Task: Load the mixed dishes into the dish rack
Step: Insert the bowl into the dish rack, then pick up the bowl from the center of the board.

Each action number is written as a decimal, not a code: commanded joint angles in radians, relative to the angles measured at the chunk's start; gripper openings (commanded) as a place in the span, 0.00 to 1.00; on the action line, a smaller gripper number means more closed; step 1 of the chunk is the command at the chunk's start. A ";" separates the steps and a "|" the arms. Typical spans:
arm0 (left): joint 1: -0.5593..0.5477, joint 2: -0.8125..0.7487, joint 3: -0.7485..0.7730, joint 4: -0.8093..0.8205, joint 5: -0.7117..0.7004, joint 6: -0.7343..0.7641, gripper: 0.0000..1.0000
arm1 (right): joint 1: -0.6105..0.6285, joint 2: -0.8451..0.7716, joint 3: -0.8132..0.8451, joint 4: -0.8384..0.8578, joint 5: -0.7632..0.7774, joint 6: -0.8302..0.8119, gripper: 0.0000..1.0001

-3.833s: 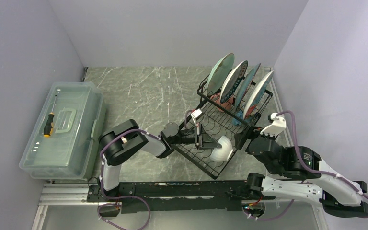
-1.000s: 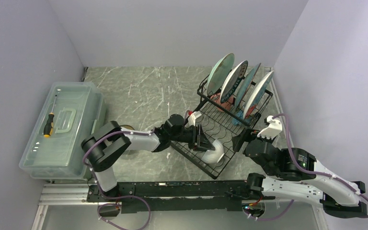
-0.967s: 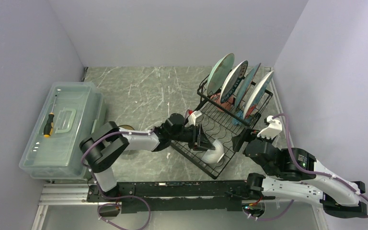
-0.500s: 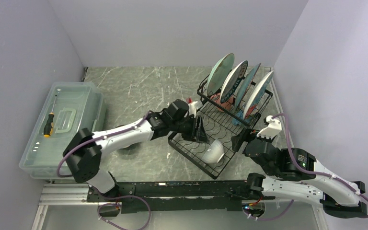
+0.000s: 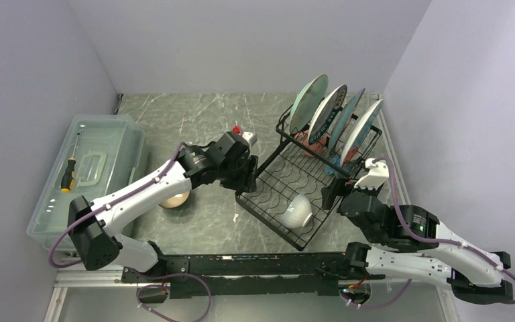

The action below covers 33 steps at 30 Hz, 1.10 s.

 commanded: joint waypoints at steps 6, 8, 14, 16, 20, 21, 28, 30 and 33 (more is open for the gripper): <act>0.146 -0.105 0.028 -0.230 -0.113 0.069 0.60 | -0.002 0.004 0.044 0.071 0.020 -0.106 0.85; 0.188 -0.123 0.011 -0.261 -0.124 0.076 0.60 | -0.002 0.005 0.043 0.075 0.017 -0.110 0.86; 0.334 -0.166 -0.075 -0.269 -0.093 0.111 0.60 | -0.002 0.001 0.035 0.086 0.005 -0.116 0.86; 0.378 -0.171 -0.110 -0.258 -0.076 0.122 0.60 | -0.001 -0.002 0.030 0.093 0.003 -0.119 0.86; 0.447 -0.168 -0.163 -0.228 -0.052 0.138 0.61 | -0.002 -0.002 0.022 0.099 -0.001 -0.120 0.86; 0.461 -0.163 -0.175 -0.224 -0.048 0.141 0.61 | -0.002 -0.001 0.022 0.099 -0.003 -0.119 0.86; 0.558 -0.134 -0.258 -0.161 -0.020 0.164 0.60 | -0.002 -0.013 0.012 0.094 -0.002 -0.107 0.86; 0.574 -0.117 -0.280 -0.135 -0.009 0.168 0.59 | -0.002 -0.014 0.007 0.099 -0.005 -0.107 0.87; 0.600 -0.077 -0.306 -0.097 0.029 0.173 0.54 | -0.001 -0.008 0.004 0.096 -0.002 -0.106 0.87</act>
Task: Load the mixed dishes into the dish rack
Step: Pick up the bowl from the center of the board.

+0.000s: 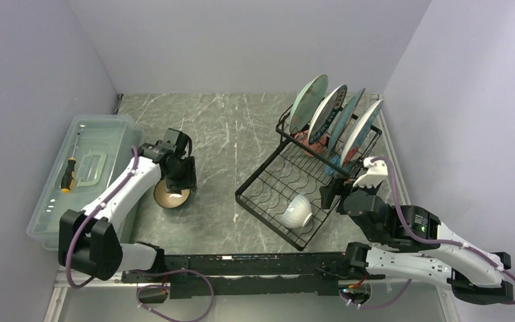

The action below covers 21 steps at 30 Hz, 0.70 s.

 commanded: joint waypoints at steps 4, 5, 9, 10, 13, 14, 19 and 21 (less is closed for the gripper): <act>0.044 0.075 -0.044 0.116 0.079 0.028 0.50 | -0.002 0.000 0.000 0.024 0.009 -0.008 0.87; 0.045 0.086 -0.048 0.124 0.078 0.028 0.50 | -0.002 -0.001 0.000 0.025 0.010 -0.009 0.87; 0.050 0.126 -0.047 0.124 0.048 0.026 0.48 | -0.002 -0.006 -0.003 0.029 0.012 -0.011 0.87; 0.051 0.132 -0.044 0.122 0.043 0.023 0.48 | -0.002 -0.006 -0.003 0.030 0.012 -0.011 0.87; 0.053 0.144 -0.041 0.119 0.031 0.015 0.47 | -0.002 -0.008 -0.008 0.041 0.011 -0.015 0.87; 0.055 0.147 -0.041 0.121 0.030 0.013 0.47 | -0.002 -0.008 -0.012 0.046 0.008 -0.017 0.87; 0.062 0.188 -0.033 0.123 0.031 0.014 0.44 | -0.002 -0.009 -0.025 0.064 0.000 -0.022 0.87; 0.068 0.204 -0.030 0.124 0.032 0.017 0.42 | -0.001 -0.014 -0.028 0.063 -0.004 -0.019 0.87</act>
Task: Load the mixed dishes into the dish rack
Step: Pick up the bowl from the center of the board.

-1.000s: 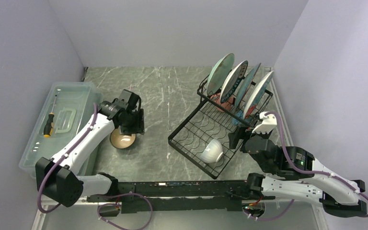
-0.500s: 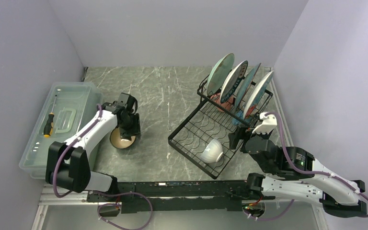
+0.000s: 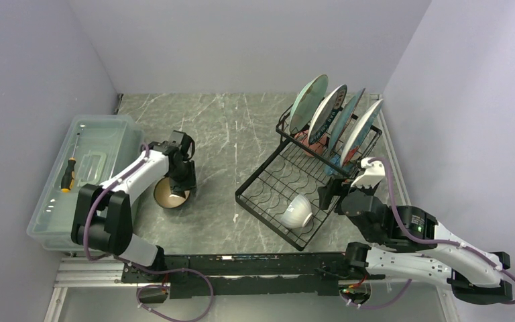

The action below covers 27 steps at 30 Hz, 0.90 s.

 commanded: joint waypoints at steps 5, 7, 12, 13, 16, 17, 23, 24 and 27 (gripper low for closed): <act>0.021 0.052 0.023 0.012 -0.004 0.004 0.34 | -0.002 -0.046 -0.018 0.026 -0.010 0.009 0.87; 0.022 0.048 0.021 0.014 -0.005 0.003 0.29 | -0.002 -0.061 -0.021 0.019 -0.010 0.015 0.87; 0.022 0.021 0.023 0.007 -0.009 0.004 0.13 | -0.002 -0.081 -0.022 0.008 -0.011 0.019 0.87; 0.022 0.016 0.028 0.003 -0.009 0.005 0.07 | -0.002 -0.082 -0.022 0.004 -0.010 0.019 0.87; 0.021 -0.009 0.049 -0.014 -0.007 0.014 0.00 | -0.001 -0.079 -0.022 -0.002 -0.008 0.023 0.87; 0.020 -0.020 0.060 -0.020 0.001 0.018 0.00 | -0.001 -0.078 -0.022 -0.003 -0.008 0.024 0.87; 0.008 -0.090 0.161 -0.105 0.041 0.029 0.00 | -0.001 -0.081 -0.022 0.003 -0.007 0.019 0.87; 0.006 -0.102 0.182 -0.121 0.051 0.031 0.00 | -0.001 -0.079 -0.022 0.005 -0.005 0.019 0.87; 0.000 -0.136 0.243 -0.168 0.081 0.034 0.00 | -0.002 -0.072 -0.022 0.010 -0.005 0.015 0.87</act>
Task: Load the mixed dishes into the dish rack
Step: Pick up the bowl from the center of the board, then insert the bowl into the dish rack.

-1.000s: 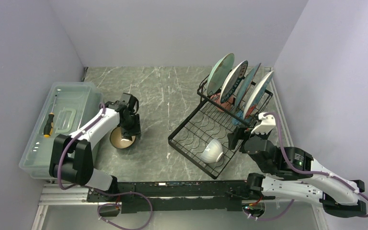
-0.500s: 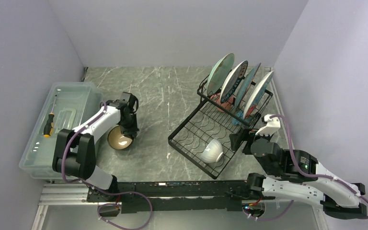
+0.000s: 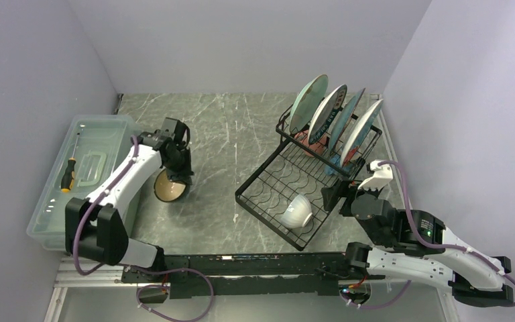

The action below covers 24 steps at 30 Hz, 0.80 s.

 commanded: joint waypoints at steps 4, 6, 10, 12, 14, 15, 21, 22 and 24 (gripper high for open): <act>-0.013 -0.132 0.209 -0.111 0.152 0.009 0.00 | -0.001 0.011 -0.003 0.017 0.006 -0.007 0.87; -0.013 -0.148 0.237 -0.105 0.240 -0.007 0.00 | -0.002 0.015 -0.001 0.018 0.008 -0.009 0.87; -0.014 -0.170 0.268 -0.038 0.447 -0.056 0.00 | -0.002 0.018 0.001 0.026 0.008 -0.014 0.87; -0.018 -0.180 0.274 0.004 0.517 -0.083 0.00 | -0.002 0.018 0.001 0.023 0.006 -0.012 0.87; -0.030 -0.187 0.270 0.055 0.589 -0.116 0.00 | -0.001 0.018 0.001 0.019 0.005 -0.009 0.87; -0.040 -0.187 0.261 0.088 0.622 -0.144 0.00 | -0.002 0.017 0.001 0.018 0.005 -0.008 0.87; -0.135 -0.179 0.215 0.273 0.705 -0.247 0.00 | -0.002 0.018 0.001 0.023 0.002 -0.008 0.87; -0.154 -0.176 0.205 0.315 0.716 -0.266 0.00 | -0.002 0.021 0.001 0.023 -0.001 -0.008 0.87; -0.197 -0.166 0.186 0.391 0.732 -0.303 0.00 | -0.002 0.024 0.002 0.023 -0.003 -0.008 0.87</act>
